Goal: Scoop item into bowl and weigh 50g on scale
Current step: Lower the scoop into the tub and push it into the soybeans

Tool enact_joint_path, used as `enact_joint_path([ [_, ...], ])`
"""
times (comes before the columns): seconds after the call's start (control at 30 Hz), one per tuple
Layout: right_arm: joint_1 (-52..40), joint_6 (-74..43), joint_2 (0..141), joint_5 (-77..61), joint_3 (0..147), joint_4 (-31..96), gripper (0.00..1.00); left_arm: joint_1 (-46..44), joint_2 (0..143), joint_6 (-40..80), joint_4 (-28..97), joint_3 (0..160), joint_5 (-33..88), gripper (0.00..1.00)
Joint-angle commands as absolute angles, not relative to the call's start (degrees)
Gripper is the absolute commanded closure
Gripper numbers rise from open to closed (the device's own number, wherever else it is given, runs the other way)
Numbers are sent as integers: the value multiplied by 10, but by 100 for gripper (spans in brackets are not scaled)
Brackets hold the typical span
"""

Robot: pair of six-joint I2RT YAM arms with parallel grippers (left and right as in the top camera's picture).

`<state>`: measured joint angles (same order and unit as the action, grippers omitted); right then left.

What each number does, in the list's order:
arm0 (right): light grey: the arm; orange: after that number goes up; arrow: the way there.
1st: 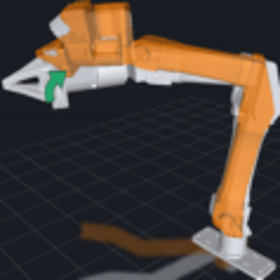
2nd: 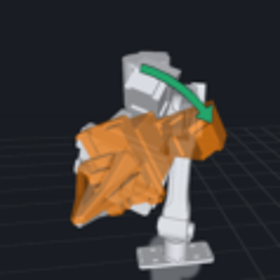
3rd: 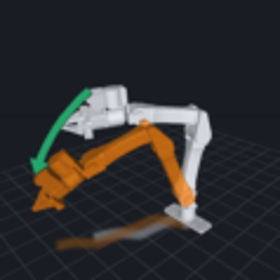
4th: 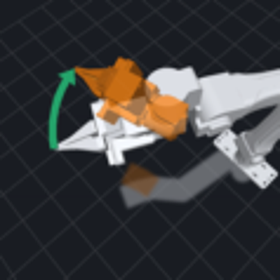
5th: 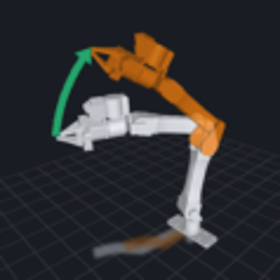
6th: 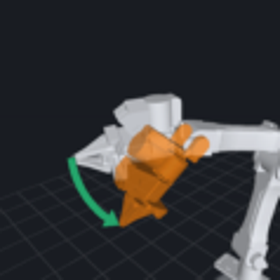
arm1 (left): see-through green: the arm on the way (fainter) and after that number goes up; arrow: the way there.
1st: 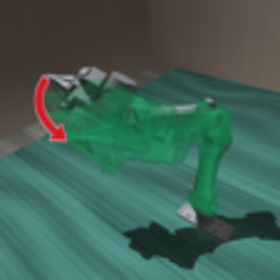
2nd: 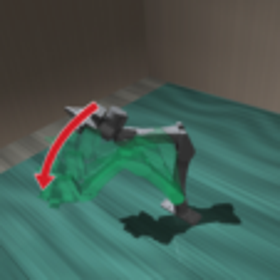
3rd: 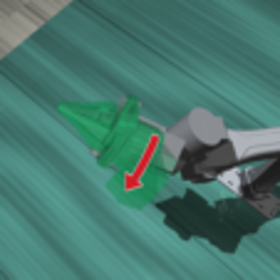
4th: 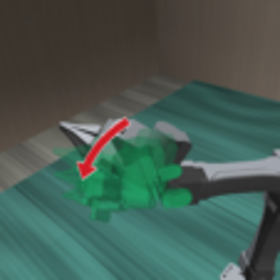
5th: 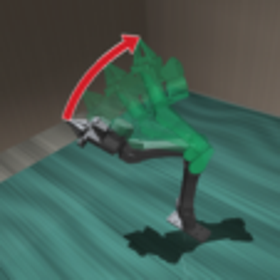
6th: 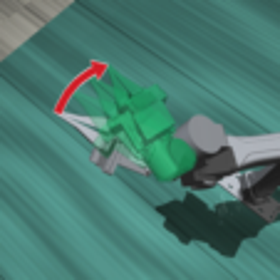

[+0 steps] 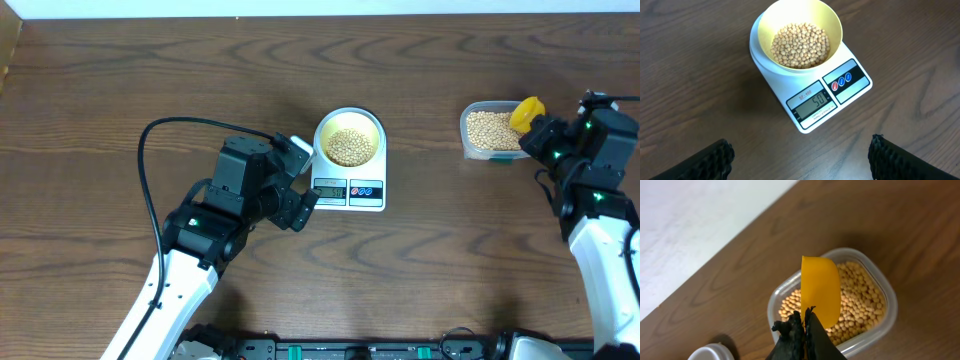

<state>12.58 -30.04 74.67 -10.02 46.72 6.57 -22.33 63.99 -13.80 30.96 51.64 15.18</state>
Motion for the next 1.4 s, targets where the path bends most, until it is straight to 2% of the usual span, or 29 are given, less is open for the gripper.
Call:
enact_joint_path([
  [0.0,127,-350,775,-85,467,66,99,-221,641,-145,308,507,161,12],
  [0.43,127,-364,836,-107,467,61,97,-221,641,-145,308,507,161,12],
  [0.57,127,-364,836,-107,467,60,81,-221,641,-145,308,507,161,12],
  [0.67,127,-363,836,-107,467,60,61,-221,641,-145,308,507,161,12],
  [0.7,127,-361,836,-107,467,60,46,-221,641,-145,308,507,161,12],
  [0.8,127,-361,836,-107,467,60,31,-221,641,-145,308,507,161,12],
  [0.97,127,-346,836,-107,467,60,2,-221,641,-145,308,507,161,12],
  [1.17,127,-330,836,-111,467,62,1,-221,641,-145,308,507,161,12],
  [1.37,127,-230,826,-152,467,67,1,-221,641,-145,308,507,161,12],
])
